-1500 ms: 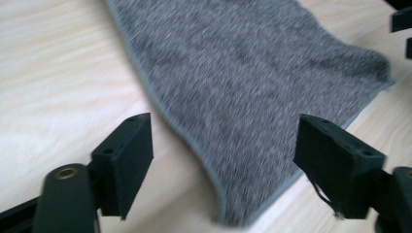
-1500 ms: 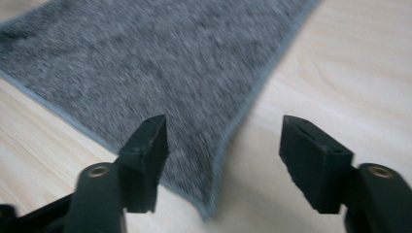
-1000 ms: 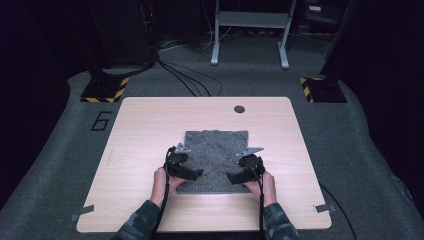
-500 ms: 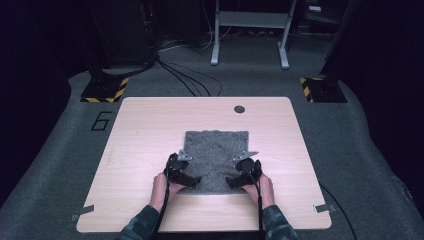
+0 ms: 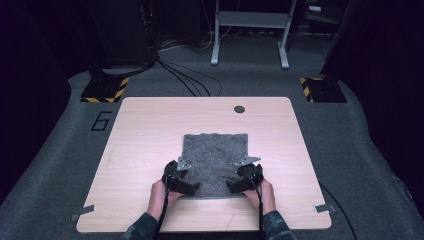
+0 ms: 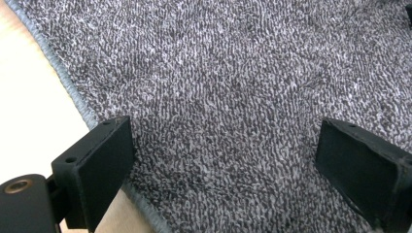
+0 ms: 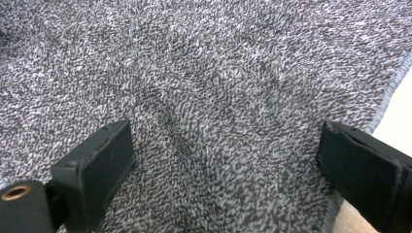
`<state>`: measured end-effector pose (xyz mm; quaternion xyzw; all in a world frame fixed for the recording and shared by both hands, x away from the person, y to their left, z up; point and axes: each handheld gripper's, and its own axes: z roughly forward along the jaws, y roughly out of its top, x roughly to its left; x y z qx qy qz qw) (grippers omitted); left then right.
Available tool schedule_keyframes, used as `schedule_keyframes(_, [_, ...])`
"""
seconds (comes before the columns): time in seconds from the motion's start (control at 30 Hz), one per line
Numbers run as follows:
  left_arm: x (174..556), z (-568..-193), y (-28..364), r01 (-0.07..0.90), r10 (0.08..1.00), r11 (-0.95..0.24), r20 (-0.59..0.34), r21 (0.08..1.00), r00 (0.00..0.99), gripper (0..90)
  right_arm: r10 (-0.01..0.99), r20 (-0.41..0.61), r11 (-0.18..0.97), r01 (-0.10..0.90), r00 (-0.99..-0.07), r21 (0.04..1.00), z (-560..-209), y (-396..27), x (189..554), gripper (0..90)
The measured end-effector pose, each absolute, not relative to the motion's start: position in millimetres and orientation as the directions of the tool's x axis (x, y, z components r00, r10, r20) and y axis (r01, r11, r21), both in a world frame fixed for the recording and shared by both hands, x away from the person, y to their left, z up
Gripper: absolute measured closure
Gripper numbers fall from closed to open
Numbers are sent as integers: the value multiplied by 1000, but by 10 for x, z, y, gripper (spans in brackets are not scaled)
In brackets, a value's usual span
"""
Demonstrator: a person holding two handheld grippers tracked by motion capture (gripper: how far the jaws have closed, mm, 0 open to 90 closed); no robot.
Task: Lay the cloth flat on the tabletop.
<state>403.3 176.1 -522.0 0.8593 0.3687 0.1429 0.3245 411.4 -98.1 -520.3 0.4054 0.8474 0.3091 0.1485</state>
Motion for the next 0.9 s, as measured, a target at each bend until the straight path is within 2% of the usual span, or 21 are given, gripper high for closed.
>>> schedule_keyframes(0.57, [3762,-5228,1814,532,724,-518,12,670,690,72,774,-2,486,593,-633,641,-5202,-970,3927,66])
schedule_keyframes(0.9, [3746,-5069,1972,553,734,-440,-72,708,675,54,773,-9,484,582,-634,653,-5163,-965,3886,80])
